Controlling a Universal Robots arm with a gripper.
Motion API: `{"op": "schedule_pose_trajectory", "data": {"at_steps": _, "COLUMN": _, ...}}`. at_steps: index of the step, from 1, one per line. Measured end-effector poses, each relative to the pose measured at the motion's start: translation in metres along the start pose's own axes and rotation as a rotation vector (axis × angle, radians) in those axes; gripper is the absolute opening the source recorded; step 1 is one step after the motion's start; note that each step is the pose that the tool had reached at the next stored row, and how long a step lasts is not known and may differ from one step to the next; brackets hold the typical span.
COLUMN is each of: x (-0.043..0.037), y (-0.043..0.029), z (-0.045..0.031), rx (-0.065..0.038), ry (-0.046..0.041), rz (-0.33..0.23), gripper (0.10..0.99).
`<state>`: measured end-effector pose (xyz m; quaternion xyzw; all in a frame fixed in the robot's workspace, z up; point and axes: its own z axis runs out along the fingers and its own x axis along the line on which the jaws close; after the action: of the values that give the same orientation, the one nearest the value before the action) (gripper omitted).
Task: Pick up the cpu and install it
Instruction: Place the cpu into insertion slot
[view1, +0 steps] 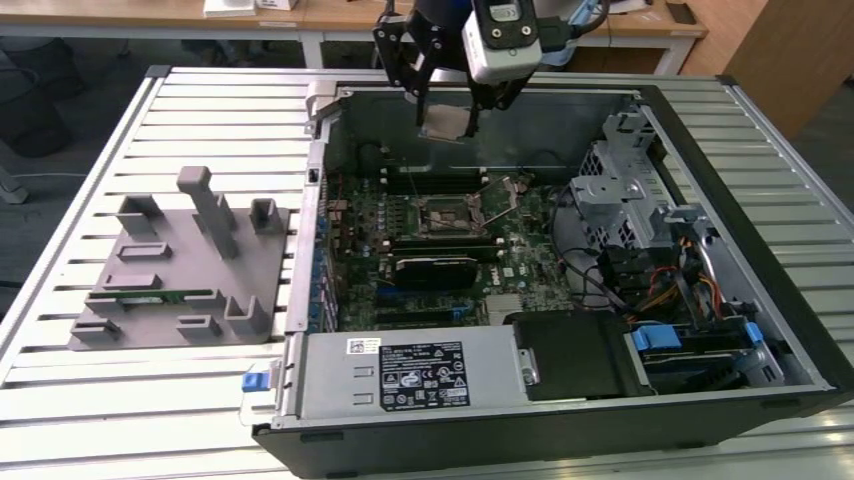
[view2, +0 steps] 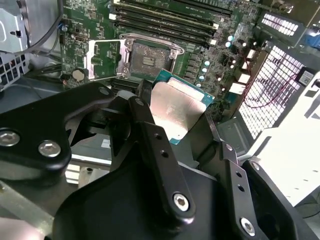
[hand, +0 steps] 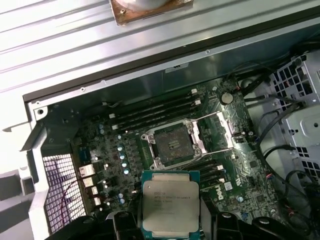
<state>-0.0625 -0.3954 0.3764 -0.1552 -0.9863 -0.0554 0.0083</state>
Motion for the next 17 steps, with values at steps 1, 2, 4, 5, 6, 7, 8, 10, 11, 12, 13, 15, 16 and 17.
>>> {"op": "schedule_pose_trajectory", "data": {"at_steps": 1, "x": 0.0, "y": 0.0, "z": 0.0, "rx": 0.0, "ry": -0.0006, "rz": 0.006, "gripper": 0.541}}
{"op": "schedule_pose_trajectory", "data": {"at_steps": 2, "x": 0.0, "y": 0.0, "z": 0.0001, "rx": 0.0, "ry": -0.0013, "rz": 0.012, "gripper": 0.541}}
{"op": "schedule_pose_trajectory", "data": {"at_steps": 4, "x": 0.0, "y": 0.0, "z": 0.0002, "rx": -0.001, "ry": -0.0026, "rz": 0.023, "gripper": 0.541}}
{"op": "schedule_pose_trajectory", "data": {"at_steps": 5, "x": 0.0, "y": 0.0, "z": 0.0002, "rx": -0.001, "ry": -0.0032, "rz": 0.029, "gripper": 0.541}}
{"op": "schedule_pose_trajectory", "data": {"at_steps": 6, "x": 0.0, "y": 0.0001, "z": 0.0003, "rx": -0.001, "ry": -0.0038, "rz": 0.035, "gripper": 0.541}}
{"op": "schedule_pose_trajectory", "data": {"at_steps": 7, "x": 0.0, "y": 0.0001, "z": 0.0003, "rx": -0.001, "ry": -0.0045, "rz": 0.042, "gripper": 0.541}}
{"op": "schedule_pose_trajectory", "data": {"at_steps": 8, "x": 0.0, "y": 0.0001, "z": 0.0004, "rx": -0.002, "ry": -0.0051, "rz": 0.048, "gripper": 0.541}}
{"op": "schedule_pose_trajectory", "data": {"at_steps": 10, "x": 0.0, "y": 0.0002, "z": 0.0004, "rx": -0.002, "ry": -0.0064, "rz": 0.059, "gripper": 0.541}}
{"op": "schedule_pose_trajectory", "data": {"at_steps": 11, "x": 0.0001, "y": 0.0002, "z": 0.0004, "rx": -0.002, "ry": -0.007, "rz": 0.065, "gripper": 0.541}}
{"op": "schedule_pose_trajectory", "data": {"at_steps": 12, "x": 0.0001, "y": 0.0002, "z": 0.0005, "rx": -0.002, "ry": -0.0077, "rz": 0.071, "gripper": 0.541}}
{"op": "schedule_pose_trajectory", "data": {"at_steps": 13, "x": 0.0001, "y": 0.0002, "z": 0.0005, "rx": -0.003, "ry": -0.0083, "rz": 0.077, "gripper": 0.541}}
{"op": "schedule_pose_trajectory", "data": {"at_steps": 15, "x": 0.0001, "y": 0.0003, "z": 0.0006, "rx": -0.003, "ry": -0.0096, "rz": 0.089, "gripper": 0.541}}
{"op": "schedule_pose_trajectory", "data": {"at_steps": 16, "x": 0.0001, "y": 0.0004, "z": 0.0007, "rx": -0.003, "ry": -0.0103, "rz": 0.095, "gripper": 0.541}}
{"op": "schedule_pose_trajectory", "data": {"at_steps": 17, "x": 0.0001, "y": 0.0004, "z": 0.0007, "rx": -0.004, "ry": -0.011, "rz": 0.102, "gripper": 0.541}}
